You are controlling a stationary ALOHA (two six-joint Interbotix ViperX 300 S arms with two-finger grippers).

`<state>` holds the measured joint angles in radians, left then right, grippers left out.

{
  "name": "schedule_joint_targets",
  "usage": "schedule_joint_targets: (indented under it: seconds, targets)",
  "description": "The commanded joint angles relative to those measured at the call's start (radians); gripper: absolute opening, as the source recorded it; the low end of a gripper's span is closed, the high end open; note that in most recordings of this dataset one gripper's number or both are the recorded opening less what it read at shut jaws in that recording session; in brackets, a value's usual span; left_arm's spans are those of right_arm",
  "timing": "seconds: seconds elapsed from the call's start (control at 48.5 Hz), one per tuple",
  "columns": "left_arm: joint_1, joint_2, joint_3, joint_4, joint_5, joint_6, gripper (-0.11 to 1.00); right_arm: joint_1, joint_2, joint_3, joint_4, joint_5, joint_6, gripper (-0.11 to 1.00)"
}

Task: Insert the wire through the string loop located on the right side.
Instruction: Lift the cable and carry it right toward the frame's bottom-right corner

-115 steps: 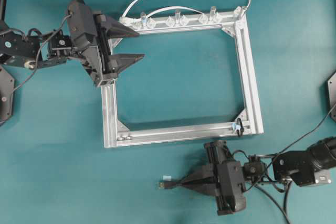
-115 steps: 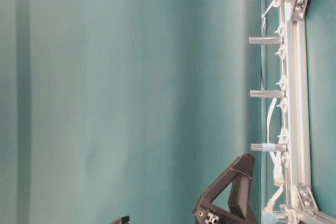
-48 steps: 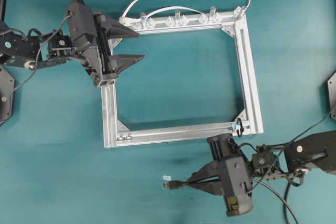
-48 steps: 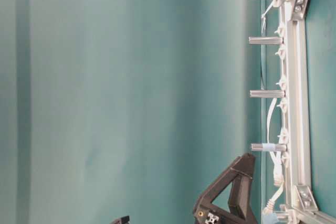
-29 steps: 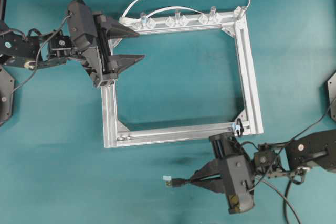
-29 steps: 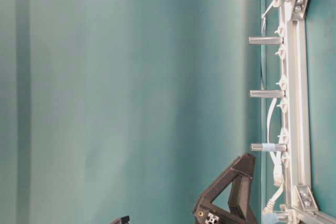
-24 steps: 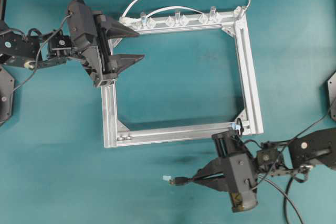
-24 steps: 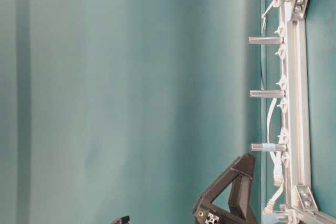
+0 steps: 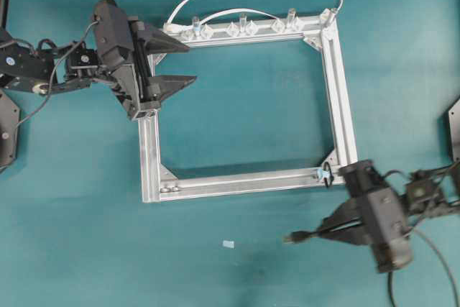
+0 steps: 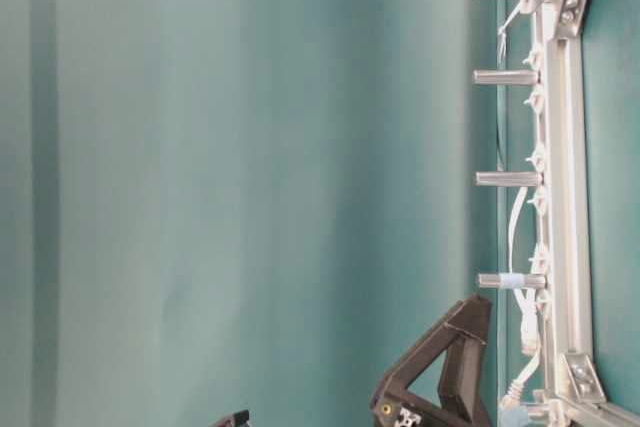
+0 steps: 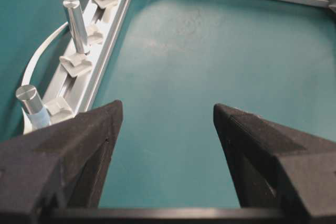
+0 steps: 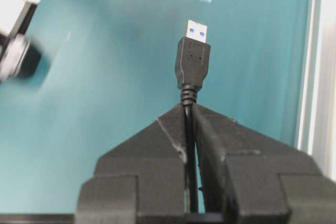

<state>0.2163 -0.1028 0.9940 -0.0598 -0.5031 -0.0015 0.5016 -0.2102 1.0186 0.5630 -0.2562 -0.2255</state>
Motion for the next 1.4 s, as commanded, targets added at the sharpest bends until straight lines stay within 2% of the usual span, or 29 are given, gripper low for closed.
schedule_joint_targets:
  seconds: [0.0,0.289,0.475,0.578,0.681,1.382]
  targets:
    - [-0.003,-0.029,-0.009,0.0,0.009,0.005,0.75,0.005,-0.097,0.044,-0.002,0.025,0.002,0.08]
    - [-0.003,-0.037,-0.012,0.0,0.035,0.002,0.74,0.005,-0.339,0.219,-0.012,0.052,0.002,0.08]
    - [-0.003,-0.037,-0.014,0.0,0.035,0.002,0.74,0.003,-0.456,0.305,-0.084,0.091,0.002,0.08]
    - [-0.003,-0.038,-0.009,0.002,0.035,0.002,0.74,0.0,-0.494,0.322,-0.123,0.126,0.002,0.08]
    - [-0.003,-0.038,-0.011,0.002,0.035,0.003,0.74,-0.012,-0.511,0.328,-0.14,0.15,0.002,0.08]
    - [-0.003,-0.038,-0.012,0.0,0.035,0.003,0.74,-0.031,-0.512,0.333,-0.144,0.155,0.002,0.08]
